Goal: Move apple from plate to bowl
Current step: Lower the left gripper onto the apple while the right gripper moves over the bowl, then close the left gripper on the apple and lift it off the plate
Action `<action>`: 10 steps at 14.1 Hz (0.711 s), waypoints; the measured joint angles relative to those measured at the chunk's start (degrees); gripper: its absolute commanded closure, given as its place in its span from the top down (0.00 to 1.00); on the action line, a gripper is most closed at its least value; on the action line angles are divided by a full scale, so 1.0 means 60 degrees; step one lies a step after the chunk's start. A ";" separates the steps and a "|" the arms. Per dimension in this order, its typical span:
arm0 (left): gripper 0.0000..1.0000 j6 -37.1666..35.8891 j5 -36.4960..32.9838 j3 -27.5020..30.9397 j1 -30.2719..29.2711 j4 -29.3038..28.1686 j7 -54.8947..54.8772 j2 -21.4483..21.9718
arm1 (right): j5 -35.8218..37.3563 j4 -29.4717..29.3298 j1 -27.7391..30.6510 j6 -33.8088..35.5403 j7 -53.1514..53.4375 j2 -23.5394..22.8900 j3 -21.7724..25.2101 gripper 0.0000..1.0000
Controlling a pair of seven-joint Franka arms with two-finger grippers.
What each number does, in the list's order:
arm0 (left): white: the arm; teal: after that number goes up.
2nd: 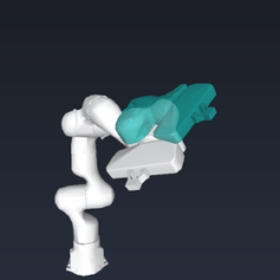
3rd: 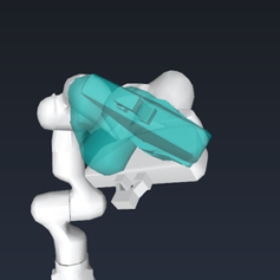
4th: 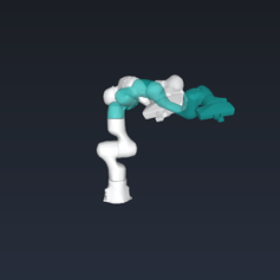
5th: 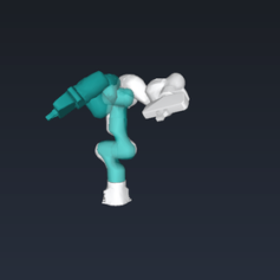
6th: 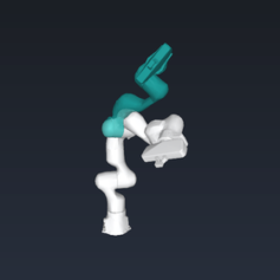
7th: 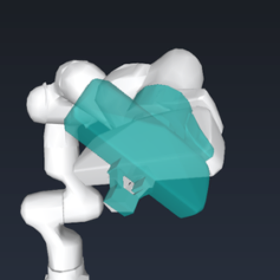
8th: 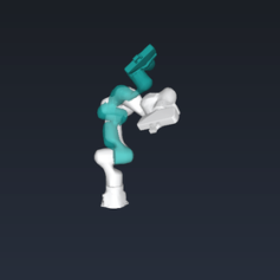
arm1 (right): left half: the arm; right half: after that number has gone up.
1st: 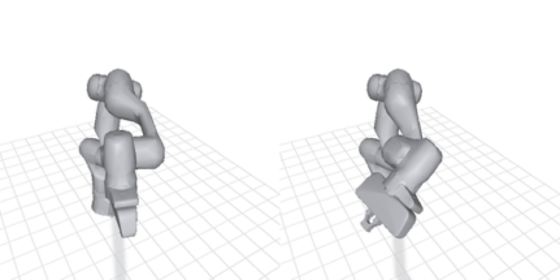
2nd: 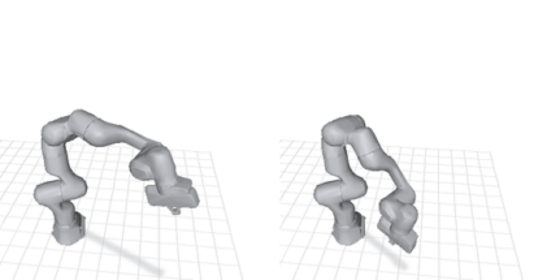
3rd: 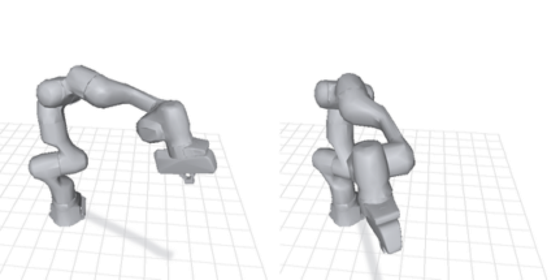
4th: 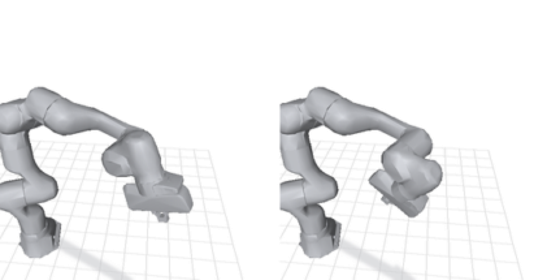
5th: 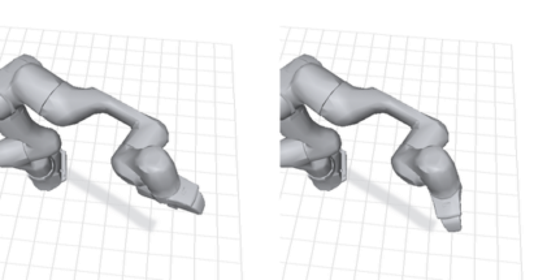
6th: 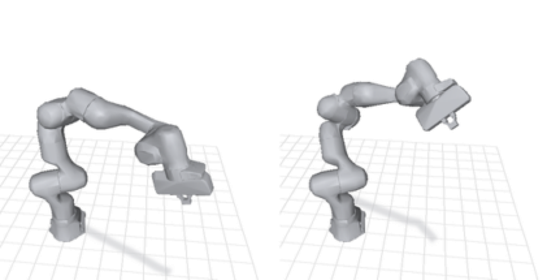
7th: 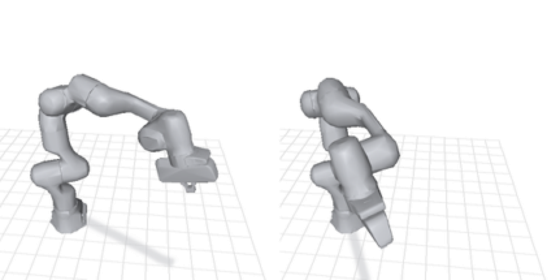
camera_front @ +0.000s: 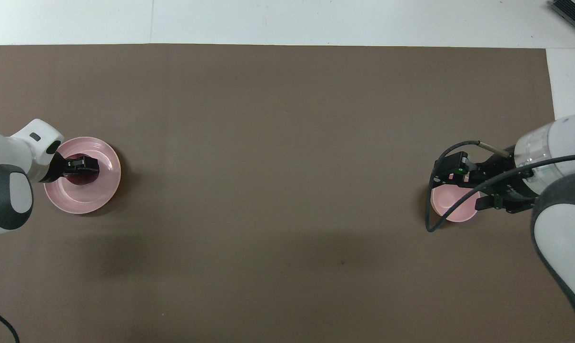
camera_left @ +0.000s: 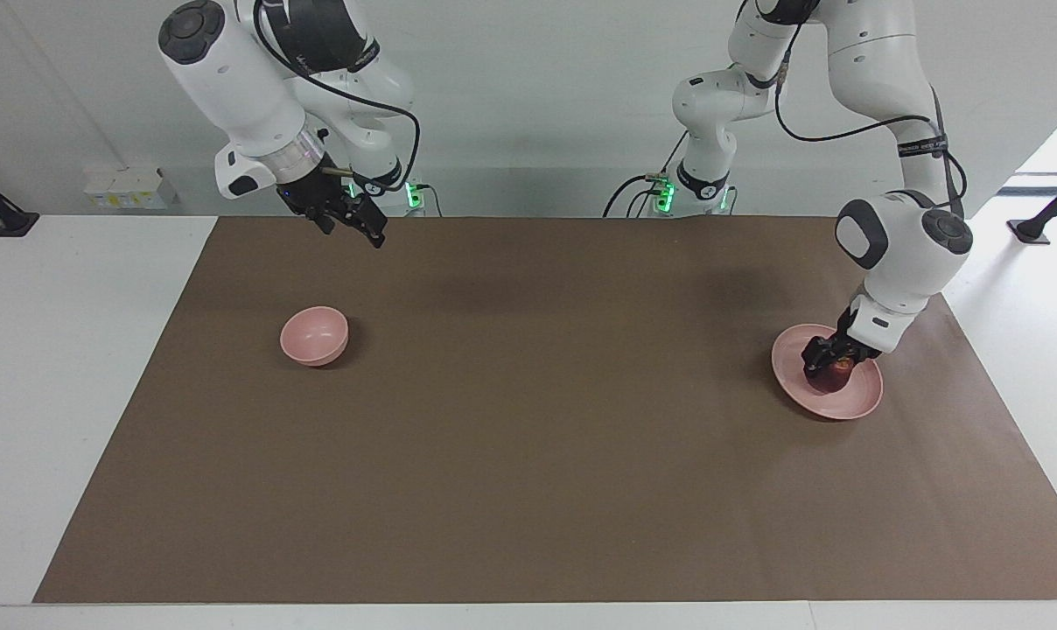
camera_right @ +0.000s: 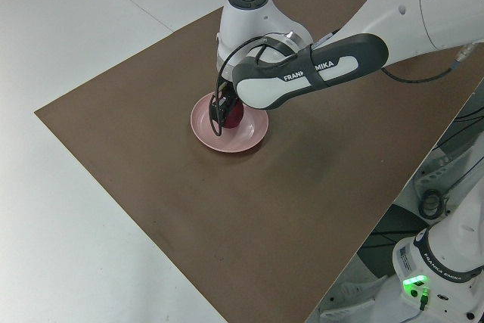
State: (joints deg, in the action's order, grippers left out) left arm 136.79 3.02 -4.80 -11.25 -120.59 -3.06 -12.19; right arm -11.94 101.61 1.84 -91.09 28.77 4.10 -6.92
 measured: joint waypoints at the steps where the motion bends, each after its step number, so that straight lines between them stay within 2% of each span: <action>1: 0.00 0.0002 0.0000 -0.0003 0.0000 0.0000 -0.0015 0.0000 | 0.0028 -0.0050 0.0006 0.0000 0.0000 0.0001 0.0006 1.00; 6: 0.00 -0.0335 -0.0001 -0.0171 0.0065 0.0133 -0.0409 0.0048 | 0.0056 -0.0131 -0.0040 0.0000 0.0000 0.0002 -0.0033 1.00; 10: 0.00 -0.2281 0.0098 -0.0328 0.0202 0.1123 -0.0510 0.0447 | 0.0057 -0.0131 -0.0057 0.0000 0.0006 0.0002 -0.0039 1.00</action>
State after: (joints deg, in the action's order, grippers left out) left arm 123.10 3.61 -6.76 -10.04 -113.85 -6.12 -9.50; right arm -11.59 100.83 1.50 -91.09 28.80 4.11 -7.15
